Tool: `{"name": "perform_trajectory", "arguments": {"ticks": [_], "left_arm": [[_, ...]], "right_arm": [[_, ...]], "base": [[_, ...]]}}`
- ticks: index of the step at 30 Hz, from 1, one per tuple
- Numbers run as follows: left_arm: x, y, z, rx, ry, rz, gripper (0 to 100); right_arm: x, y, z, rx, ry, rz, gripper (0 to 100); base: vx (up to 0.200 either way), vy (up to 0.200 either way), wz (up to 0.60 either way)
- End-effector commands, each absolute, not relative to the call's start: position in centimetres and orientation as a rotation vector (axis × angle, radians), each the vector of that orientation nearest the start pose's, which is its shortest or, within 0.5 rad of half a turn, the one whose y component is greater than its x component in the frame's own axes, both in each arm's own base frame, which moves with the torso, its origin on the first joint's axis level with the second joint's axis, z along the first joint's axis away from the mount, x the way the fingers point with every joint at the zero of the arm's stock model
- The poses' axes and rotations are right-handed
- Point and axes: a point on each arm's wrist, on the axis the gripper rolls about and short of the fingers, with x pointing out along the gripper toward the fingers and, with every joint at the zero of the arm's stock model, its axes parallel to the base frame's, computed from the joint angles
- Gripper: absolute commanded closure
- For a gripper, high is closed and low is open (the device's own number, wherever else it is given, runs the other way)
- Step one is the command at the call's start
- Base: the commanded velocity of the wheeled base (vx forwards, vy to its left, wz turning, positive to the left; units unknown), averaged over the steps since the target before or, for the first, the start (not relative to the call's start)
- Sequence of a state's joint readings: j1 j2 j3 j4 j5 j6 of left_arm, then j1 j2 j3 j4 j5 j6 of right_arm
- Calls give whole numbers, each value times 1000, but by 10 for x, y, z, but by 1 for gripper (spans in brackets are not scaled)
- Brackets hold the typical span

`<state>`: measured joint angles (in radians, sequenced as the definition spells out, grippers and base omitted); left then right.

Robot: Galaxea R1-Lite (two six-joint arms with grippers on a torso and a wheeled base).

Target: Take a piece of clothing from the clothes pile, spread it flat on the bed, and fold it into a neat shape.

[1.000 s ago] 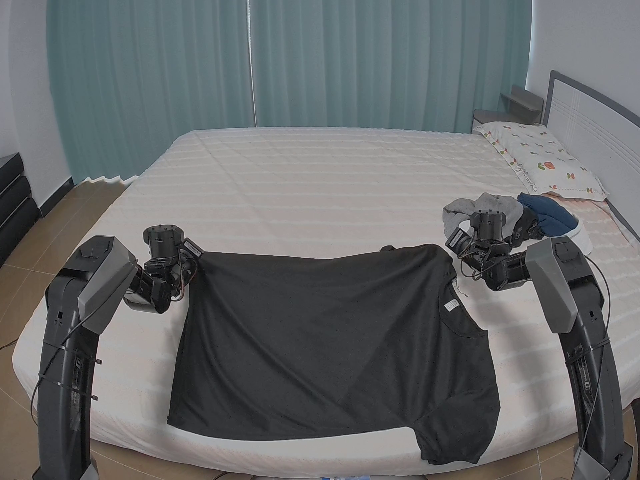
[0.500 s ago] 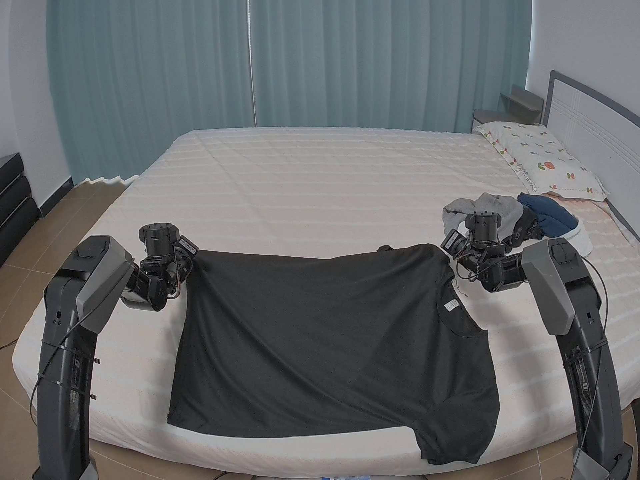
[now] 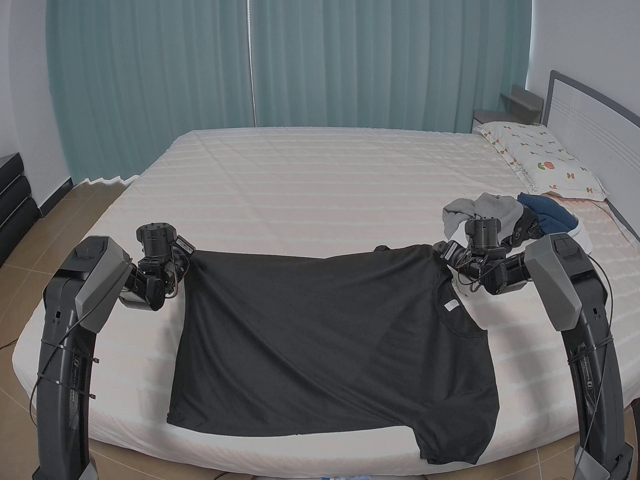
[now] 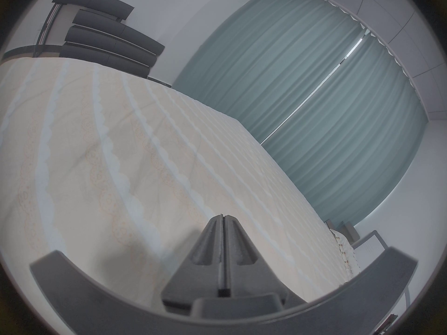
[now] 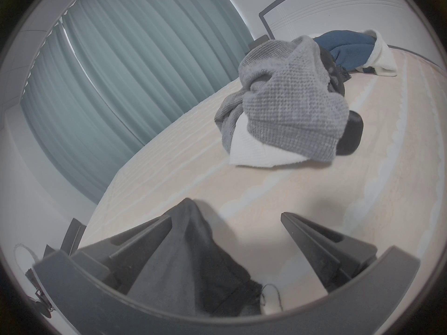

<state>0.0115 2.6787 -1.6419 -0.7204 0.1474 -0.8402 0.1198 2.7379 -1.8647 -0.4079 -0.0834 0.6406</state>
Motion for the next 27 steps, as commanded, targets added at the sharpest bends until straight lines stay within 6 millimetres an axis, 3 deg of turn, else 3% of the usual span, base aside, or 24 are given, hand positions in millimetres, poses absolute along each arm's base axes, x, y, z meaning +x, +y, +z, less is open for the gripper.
{"name": "perform_trajectory", "arguments": {"ticks": [1, 2, 3, 9, 21, 27], "left_arm": [[519, 8, -14, -801, 241, 281, 100], [519, 7, -14, -799, 242, 281, 100], [519, 7, -14, -799, 243, 280, 100], [519, 7, -16, -799, 246, 281, 100], [521, 6, -13, -800, 232, 273, 100], [526, 6, -7, -806, 176, 252, 100]], "right_arm": [[531, 69, -14, 573, 472, -101, 0], [530, 73, -15, 562, 475, -92, 0], [530, 76, -16, 558, 480, -88, 100], [532, 79, -17, 544, 467, -84, 100], [548, 71, 7, 572, 334, -91, 100], [551, 61, 3, 564, 306, -132, 100]], "base": [[0, 0, 0], [0, 0, 0], [0, 0, 0], [0, 0, 0], [0, 0, 0], [0, 0, 0]]}}
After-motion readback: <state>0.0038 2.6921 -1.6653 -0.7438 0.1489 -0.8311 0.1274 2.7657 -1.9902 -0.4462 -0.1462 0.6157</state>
